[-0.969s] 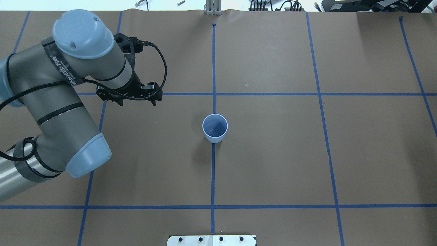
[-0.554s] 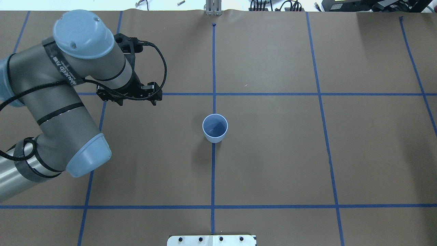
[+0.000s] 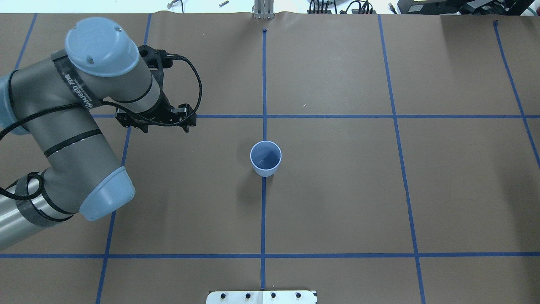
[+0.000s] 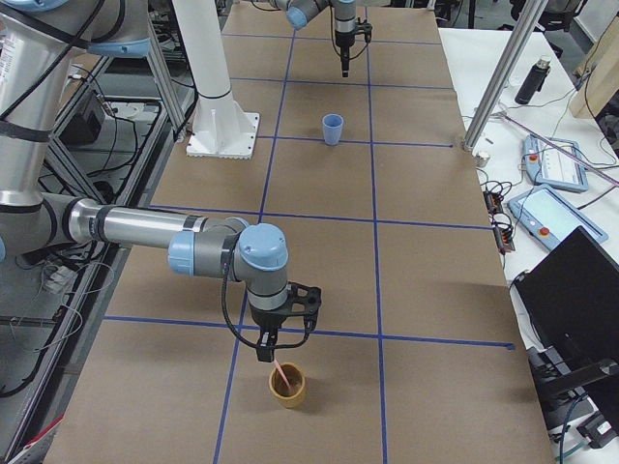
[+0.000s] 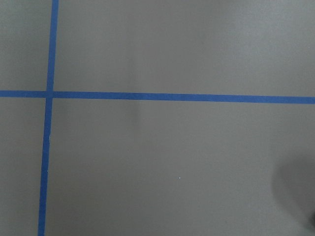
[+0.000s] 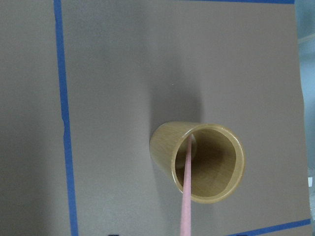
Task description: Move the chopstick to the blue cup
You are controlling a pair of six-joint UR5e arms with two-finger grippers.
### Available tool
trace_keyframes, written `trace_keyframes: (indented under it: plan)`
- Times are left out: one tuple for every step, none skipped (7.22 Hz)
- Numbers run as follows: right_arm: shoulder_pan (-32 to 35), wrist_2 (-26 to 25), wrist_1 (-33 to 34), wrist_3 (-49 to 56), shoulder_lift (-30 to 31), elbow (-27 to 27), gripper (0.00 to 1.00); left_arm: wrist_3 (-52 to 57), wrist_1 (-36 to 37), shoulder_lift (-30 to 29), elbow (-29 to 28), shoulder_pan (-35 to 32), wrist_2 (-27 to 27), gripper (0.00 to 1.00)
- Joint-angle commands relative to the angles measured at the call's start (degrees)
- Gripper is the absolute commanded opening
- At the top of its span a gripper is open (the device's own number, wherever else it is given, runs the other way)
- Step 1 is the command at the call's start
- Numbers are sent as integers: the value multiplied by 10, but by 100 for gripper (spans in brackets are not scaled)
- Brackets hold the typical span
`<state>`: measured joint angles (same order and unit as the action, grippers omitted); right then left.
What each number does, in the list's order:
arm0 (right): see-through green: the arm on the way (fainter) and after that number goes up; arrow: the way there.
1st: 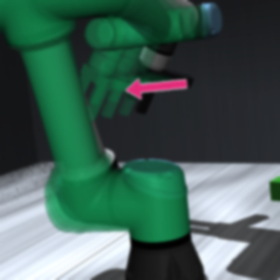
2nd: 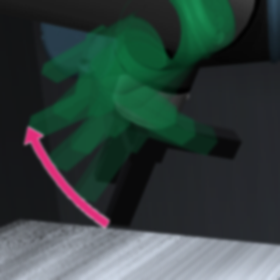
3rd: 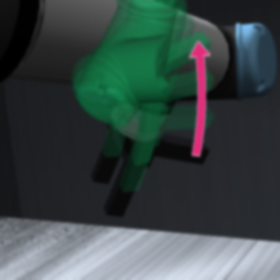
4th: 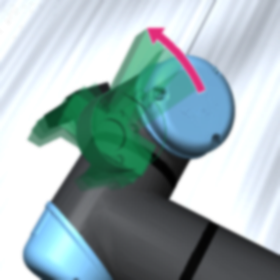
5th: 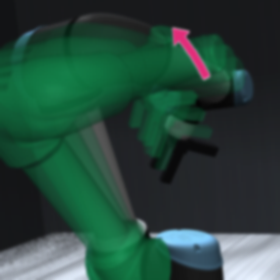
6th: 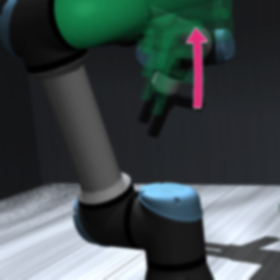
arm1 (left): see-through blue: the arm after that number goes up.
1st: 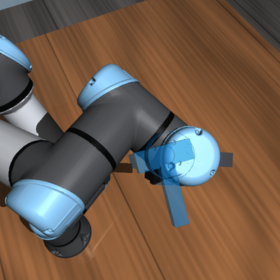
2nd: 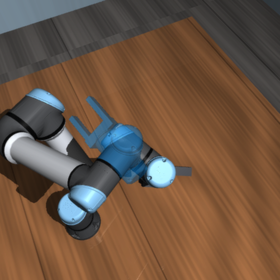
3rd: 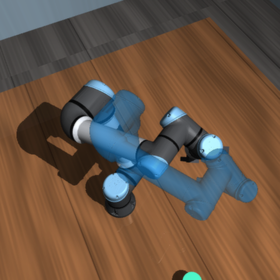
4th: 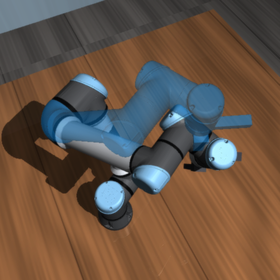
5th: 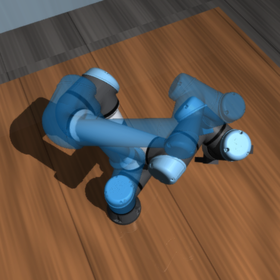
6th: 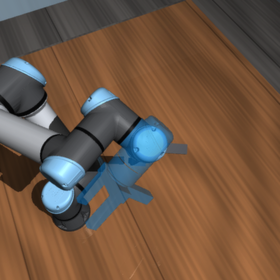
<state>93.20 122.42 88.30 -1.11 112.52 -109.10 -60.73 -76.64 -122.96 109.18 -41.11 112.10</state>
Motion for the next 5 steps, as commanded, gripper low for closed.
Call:
trace_keyframes:
  plan:
    - [-25,-13,-1,6,1,1,80,0,-1,8,2,1,1,98]
    - [-33,-15,-1,6,1,1,77,0,-2,8,1,2,1,98]
    - [-33,-16,-1,7,2,1,72,0,-2,8,1,2,1,98]
    - [-33,-17,-1,8,5,2,68,0,-2,8,1,2,1,98]
    - [-33,-24,-2,8,8,1,61,0,-2,8,1,2,1,98]
